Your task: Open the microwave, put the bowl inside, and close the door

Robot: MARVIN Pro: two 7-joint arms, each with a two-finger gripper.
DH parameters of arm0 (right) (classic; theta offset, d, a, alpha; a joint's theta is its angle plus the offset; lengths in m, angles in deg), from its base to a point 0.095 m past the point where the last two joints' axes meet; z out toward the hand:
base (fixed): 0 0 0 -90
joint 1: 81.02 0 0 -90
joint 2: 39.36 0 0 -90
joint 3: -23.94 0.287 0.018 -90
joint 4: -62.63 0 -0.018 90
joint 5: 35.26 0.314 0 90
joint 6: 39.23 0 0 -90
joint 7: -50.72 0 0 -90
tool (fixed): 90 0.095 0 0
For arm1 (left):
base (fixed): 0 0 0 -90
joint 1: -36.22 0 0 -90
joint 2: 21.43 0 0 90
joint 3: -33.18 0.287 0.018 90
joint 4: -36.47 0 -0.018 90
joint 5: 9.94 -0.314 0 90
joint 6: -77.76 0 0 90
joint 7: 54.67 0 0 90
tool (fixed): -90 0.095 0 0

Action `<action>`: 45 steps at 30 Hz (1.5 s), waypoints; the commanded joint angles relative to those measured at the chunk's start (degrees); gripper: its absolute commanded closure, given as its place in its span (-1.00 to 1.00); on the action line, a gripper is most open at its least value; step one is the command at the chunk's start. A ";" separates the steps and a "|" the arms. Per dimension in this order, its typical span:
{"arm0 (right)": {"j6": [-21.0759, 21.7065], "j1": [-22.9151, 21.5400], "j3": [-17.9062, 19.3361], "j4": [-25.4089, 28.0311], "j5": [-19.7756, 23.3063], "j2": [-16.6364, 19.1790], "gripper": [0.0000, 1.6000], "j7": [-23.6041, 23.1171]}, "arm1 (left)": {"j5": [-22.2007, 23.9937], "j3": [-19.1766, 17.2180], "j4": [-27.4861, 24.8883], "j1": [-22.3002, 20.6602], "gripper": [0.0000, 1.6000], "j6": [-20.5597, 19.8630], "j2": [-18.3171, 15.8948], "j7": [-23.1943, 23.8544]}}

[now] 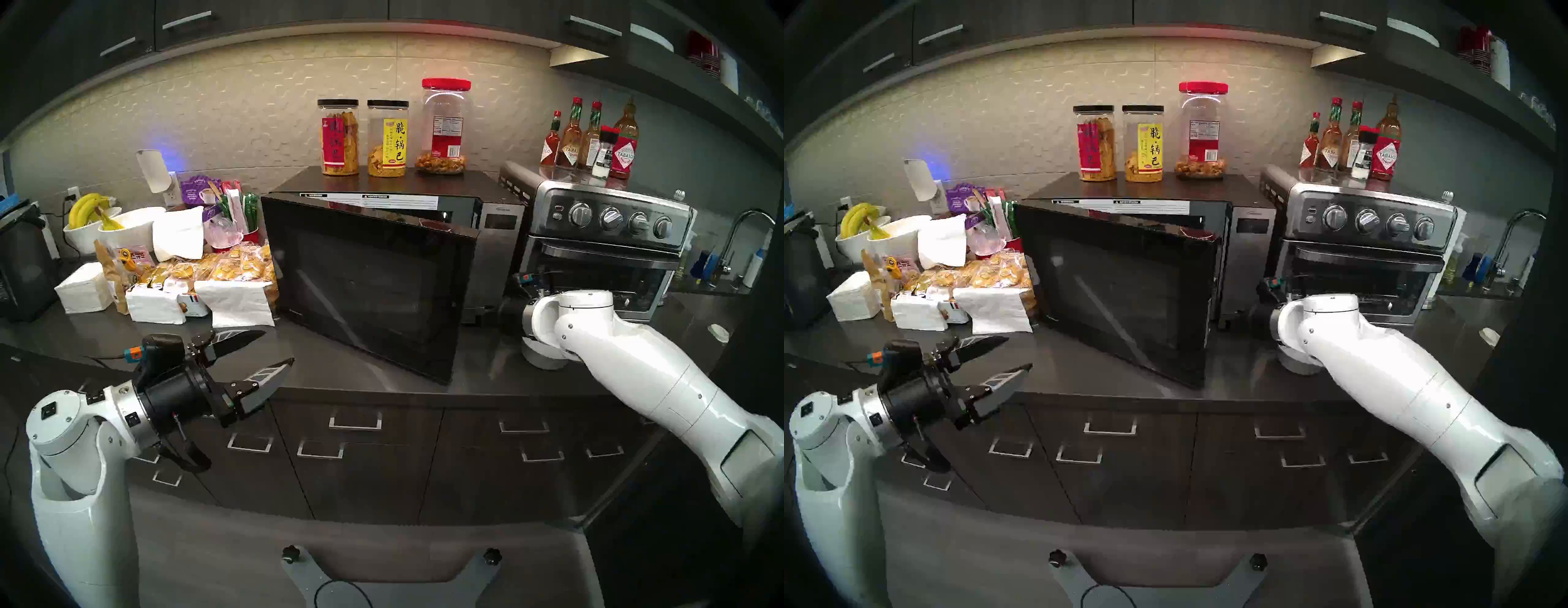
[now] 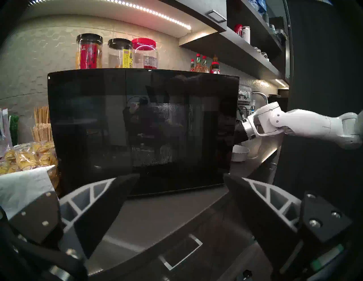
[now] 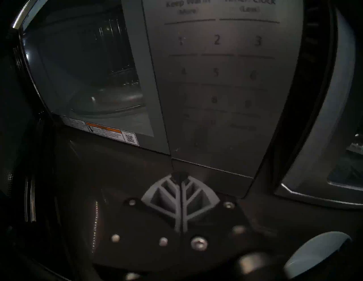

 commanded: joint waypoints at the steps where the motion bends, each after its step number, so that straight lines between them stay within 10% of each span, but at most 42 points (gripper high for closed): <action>1: 1.00 -1.41 1.44 1.05 1.78 -0.40 1.00 -0.36 | 0.13 0.10 -0.68 -0.11 -1.00 -0.15 -0.09 0.14; 45: 7.07 -0.30 3.92 5.34 9.77 -3.83 1.00 0.91 | -0.06 0.05 -0.69 -0.21 -1.00 -0.22 0.07 0.32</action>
